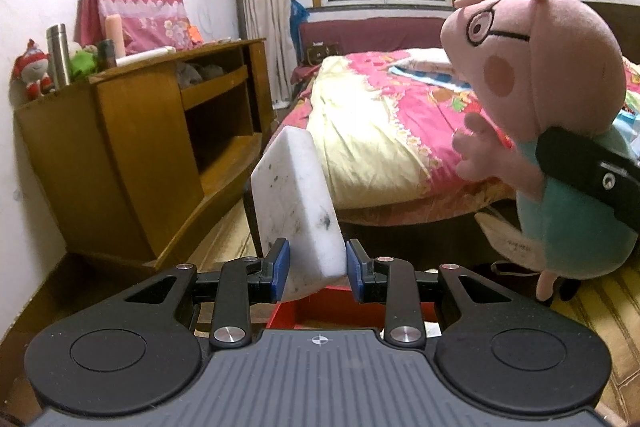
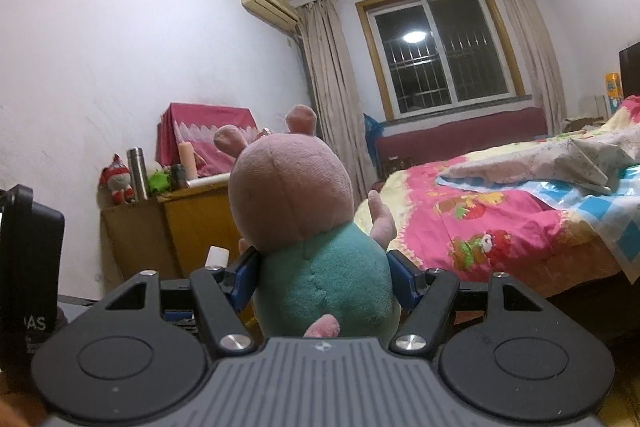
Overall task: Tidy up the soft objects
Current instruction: 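Lift the pig plush with the right tool while the left tool lifts the sponge block, then lower the pig and sponge block into the red box and open both tools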
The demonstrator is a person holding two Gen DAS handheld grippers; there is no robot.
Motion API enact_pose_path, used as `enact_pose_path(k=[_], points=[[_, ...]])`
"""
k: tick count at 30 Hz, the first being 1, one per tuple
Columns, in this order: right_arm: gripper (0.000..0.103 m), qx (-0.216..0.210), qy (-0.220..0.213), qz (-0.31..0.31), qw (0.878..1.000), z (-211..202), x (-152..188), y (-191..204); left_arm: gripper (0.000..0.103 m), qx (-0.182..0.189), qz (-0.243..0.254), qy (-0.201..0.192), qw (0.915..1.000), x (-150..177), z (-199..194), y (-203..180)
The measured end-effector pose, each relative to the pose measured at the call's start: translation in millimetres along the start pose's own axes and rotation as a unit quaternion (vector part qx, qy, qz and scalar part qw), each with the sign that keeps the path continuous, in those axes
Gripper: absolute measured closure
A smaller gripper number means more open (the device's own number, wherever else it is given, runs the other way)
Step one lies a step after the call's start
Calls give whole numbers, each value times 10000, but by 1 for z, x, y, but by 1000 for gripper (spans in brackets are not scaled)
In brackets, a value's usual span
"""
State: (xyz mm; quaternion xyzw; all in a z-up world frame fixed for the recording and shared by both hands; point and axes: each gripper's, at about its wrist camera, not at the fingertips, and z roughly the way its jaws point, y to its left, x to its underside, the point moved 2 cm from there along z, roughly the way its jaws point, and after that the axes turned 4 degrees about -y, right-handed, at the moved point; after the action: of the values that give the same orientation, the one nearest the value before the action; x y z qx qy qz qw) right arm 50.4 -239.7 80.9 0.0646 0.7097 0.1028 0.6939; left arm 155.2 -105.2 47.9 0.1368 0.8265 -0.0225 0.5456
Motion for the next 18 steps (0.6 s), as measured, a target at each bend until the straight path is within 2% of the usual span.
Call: enact_pose_path(k=[14,18], points=[[64,152,645,-106,9977,35,27,-9,72,-27,165,491,9987,23,39,-2],[63,176,1188,87,9927,49,40,-15,71,118,196,858,9960,37,54,-5]])
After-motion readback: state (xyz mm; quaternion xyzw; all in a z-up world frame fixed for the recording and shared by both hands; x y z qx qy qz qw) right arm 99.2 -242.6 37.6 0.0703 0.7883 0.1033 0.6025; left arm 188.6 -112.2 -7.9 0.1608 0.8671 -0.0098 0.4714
